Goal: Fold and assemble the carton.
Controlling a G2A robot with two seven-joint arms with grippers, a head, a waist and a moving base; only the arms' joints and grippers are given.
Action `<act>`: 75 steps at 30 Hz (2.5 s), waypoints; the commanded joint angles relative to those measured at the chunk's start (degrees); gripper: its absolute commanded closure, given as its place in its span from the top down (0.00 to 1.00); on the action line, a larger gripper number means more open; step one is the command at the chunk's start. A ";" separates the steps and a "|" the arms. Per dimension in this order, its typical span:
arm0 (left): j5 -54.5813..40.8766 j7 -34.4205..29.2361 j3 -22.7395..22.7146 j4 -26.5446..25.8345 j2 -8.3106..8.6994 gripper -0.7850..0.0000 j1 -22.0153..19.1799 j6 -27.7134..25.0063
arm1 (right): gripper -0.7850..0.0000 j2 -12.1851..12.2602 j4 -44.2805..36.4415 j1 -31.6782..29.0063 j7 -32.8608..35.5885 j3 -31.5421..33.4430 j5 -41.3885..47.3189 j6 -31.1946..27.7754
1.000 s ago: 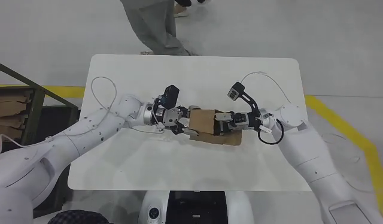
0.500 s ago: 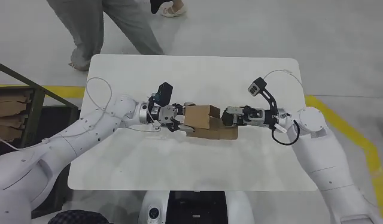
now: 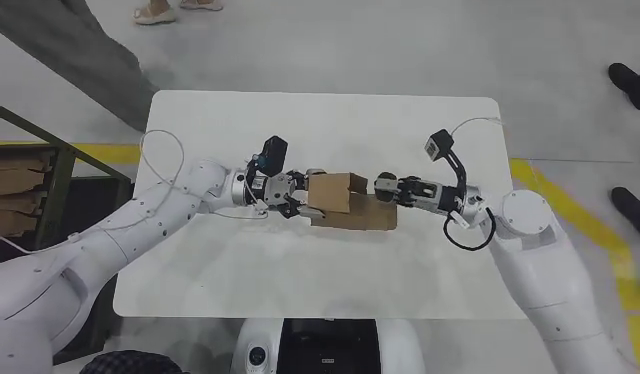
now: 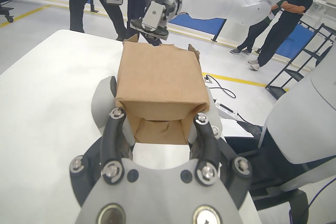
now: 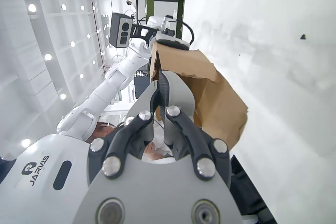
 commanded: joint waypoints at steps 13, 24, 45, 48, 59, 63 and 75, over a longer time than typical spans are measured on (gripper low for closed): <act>0.39 -0.94 -1.73 -1.74 0.25 0.59 1.39 0.00 | 0.00 -0.76 1.09 3.99 -3.27 -5.19 -4.59 3.01; 0.18 -2.06 -2.93 -2.10 0.23 0.59 2.19 0.00 | 0.00 -1.45 0.92 5.89 -1.66 -9.57 -4.88 3.92; -2.30 -3.71 -4.97 -0.02 -0.75 0.57 3.01 0.00 | 0.00 2.13 -11.38 -8.91 2.60 3.82 -5.74 7.99; -2.36 -4.08 -5.32 0.04 -0.91 0.58 3.22 0.00 | 0.00 2.15 -12.70 -9.89 2.57 2.50 -6.34 8.48; -2.08 -4.86 -6.03 -1.05 -1.10 0.59 4.13 0.00 | 0.00 1.33 -8.70 -5.10 -0.56 -1.53 -2.88 10.89; -2.02 -5.04 -5.87 -1.32 -1.20 0.60 4.32 0.00 | 0.00 0.99 -7.30 -3.20 -1.04 -3.46 -2.50 11.72; -2.20 -4.90 -5.59 -1.14 -1.35 0.59 4.12 0.00 | 0.00 0.62 -6.14 -0.96 -1.08 -6.16 -2.39 11.43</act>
